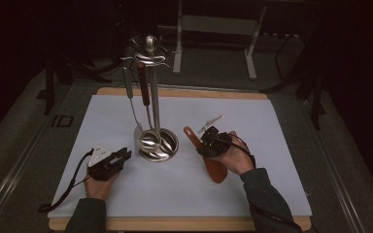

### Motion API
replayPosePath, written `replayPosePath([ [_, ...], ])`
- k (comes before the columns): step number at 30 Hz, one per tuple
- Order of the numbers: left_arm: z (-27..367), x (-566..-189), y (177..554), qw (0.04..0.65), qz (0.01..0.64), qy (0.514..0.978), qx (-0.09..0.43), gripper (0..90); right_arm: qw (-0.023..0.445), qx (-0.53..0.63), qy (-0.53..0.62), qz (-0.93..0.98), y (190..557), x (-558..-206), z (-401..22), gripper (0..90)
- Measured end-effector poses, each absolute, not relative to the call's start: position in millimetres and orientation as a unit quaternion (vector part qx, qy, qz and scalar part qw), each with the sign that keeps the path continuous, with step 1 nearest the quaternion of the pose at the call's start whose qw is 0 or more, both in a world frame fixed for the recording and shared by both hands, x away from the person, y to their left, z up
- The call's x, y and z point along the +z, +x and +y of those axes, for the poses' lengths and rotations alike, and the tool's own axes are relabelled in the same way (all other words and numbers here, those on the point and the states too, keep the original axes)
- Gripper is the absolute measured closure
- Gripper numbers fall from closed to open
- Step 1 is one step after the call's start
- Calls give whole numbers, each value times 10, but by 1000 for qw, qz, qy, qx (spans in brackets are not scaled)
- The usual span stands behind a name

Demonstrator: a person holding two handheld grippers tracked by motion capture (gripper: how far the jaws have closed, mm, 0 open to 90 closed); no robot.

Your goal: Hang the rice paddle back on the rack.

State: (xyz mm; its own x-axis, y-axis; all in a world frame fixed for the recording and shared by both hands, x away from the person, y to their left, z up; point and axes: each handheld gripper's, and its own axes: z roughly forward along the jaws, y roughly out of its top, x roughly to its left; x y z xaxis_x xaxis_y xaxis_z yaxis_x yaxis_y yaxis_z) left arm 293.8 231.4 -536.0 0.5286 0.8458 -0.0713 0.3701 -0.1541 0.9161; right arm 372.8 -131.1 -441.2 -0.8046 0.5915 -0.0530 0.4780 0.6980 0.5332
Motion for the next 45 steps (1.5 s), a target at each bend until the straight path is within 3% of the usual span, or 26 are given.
replayPosePath([
  [13, 2315, -5359, 2935, 494, 422, 721, 241, 728, 156, 363, 271, 878, 3626, -4042, -1273, 666],
  [45, 2312, -5358, 2929, 495, 420, 721, 242, 729, 178, 500, 218, 819, 3522, -3485, -1312, 666],
])
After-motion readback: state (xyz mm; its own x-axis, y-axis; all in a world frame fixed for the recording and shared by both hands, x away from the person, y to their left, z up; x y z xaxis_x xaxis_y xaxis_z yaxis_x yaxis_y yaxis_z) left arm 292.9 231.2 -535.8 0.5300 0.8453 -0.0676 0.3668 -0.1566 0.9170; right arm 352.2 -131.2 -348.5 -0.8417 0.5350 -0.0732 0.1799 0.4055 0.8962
